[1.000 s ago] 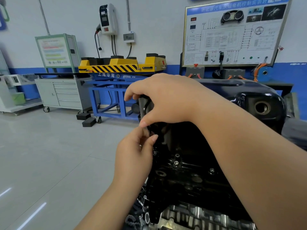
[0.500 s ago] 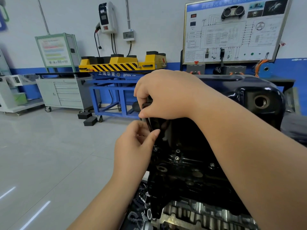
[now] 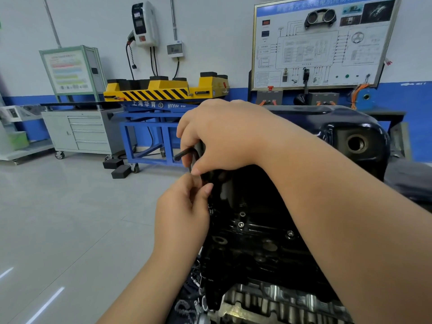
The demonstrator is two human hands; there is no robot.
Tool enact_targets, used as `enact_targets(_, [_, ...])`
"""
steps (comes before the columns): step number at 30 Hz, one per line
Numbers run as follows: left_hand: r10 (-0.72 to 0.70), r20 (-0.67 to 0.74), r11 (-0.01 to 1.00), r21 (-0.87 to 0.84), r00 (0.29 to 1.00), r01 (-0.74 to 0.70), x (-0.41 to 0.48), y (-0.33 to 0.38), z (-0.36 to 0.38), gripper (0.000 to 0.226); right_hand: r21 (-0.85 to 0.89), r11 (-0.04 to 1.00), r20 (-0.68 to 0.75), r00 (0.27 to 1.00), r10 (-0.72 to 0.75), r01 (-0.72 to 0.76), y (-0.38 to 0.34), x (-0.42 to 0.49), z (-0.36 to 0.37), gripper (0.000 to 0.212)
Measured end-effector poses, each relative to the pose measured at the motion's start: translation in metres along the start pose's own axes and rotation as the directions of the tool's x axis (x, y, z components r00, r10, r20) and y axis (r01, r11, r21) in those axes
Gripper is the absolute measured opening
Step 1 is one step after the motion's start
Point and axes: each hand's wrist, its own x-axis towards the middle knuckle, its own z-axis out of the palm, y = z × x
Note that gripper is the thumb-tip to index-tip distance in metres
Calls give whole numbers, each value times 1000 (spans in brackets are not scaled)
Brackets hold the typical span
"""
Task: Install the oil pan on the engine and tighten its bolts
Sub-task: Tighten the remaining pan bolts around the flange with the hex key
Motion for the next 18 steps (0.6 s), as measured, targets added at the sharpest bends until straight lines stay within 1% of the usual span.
enact_targets(1, [13,3,1000,18,1000,-13,0,0,0,32,-6,1000,-8,1000,-1,1,0,0,1,5])
enact_targets(3, [44,6,997,59,999,-44,-1,1,0,37,-22,1000,-7,1000,15,-15,0,1,0,20])
enact_targets(5, [50,18,995,85,999,-51,-2,1,1,35,-43,999,-13,1000,22,-23,0,1,0,29])
enact_targets(10, [-26,-10,999,-36,1000,26,-3,1,0,13,-99,995,-35,999,27,-30,1,4,1,41])
enact_targets(12, [-45,-28,996,-81,999,43,-3,2,0,10,-95,995,-36,999,28,-31,1,3,1,43])
enact_targets(15, [-27,-39,998,-53,999,25,-1,2,0,8,-81,995,-31,998,48,-50,-1,2,1,44])
enact_targets(18, [-12,-55,1000,-25,998,10,0,0,-2,10,-73,996,-47,998,42,-46,0,3,3,35])
